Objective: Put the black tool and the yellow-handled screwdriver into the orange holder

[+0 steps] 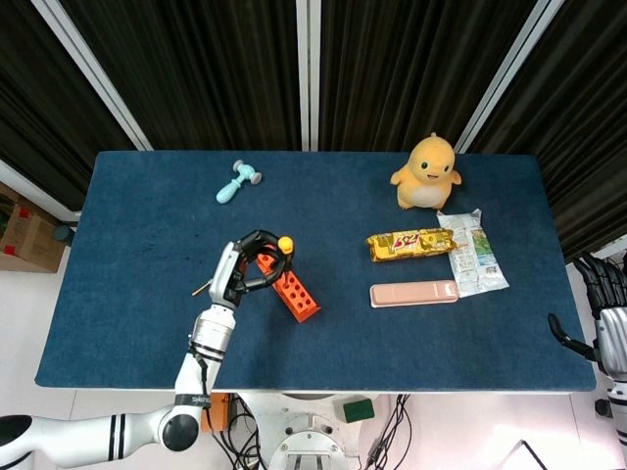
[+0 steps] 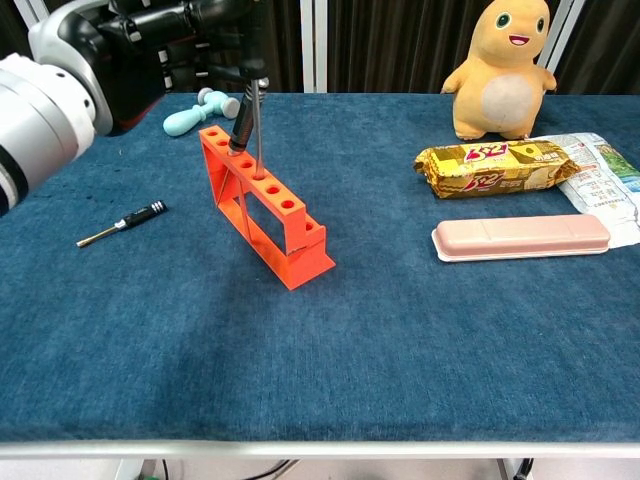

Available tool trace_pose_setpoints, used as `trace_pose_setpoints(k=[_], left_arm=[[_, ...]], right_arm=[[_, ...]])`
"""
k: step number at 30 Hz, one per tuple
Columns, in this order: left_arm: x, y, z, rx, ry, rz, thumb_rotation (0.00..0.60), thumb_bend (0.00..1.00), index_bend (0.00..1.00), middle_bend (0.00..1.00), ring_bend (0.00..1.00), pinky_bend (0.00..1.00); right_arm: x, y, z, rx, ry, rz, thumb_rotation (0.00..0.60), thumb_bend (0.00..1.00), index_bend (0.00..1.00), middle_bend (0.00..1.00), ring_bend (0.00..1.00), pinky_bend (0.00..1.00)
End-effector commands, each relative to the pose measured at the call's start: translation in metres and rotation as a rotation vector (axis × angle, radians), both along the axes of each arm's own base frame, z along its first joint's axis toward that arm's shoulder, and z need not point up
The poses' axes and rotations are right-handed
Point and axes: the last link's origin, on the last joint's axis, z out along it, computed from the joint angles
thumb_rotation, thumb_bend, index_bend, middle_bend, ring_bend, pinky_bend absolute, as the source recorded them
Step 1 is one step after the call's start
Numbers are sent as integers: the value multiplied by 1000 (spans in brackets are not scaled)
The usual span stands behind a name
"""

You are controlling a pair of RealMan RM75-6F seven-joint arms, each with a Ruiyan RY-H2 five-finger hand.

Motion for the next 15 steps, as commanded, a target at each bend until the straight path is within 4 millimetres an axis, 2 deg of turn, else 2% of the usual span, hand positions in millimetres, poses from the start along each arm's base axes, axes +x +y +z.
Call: trace_pose_setpoints(k=[1, 9, 15], left_arm=[[-2, -2, -5, -11, 7, 1, 600, 353, 662, 476, 354, 444], [-11, -5, -11, -6, 5, 0, 600, 352, 650, 471, 351, 445], [-14, -8, -14, 1, 18, -17, 600, 353, 590, 465, 346, 445]], right_arm=[[0, 0, 0, 0, -1, 2, 600, 341, 0, 0, 0, 0], [0, 0, -1, 2, -1, 4, 600, 341, 0, 0, 0, 0], [1, 0, -2, 6, 3, 3, 600, 340, 0, 0, 0, 0]])
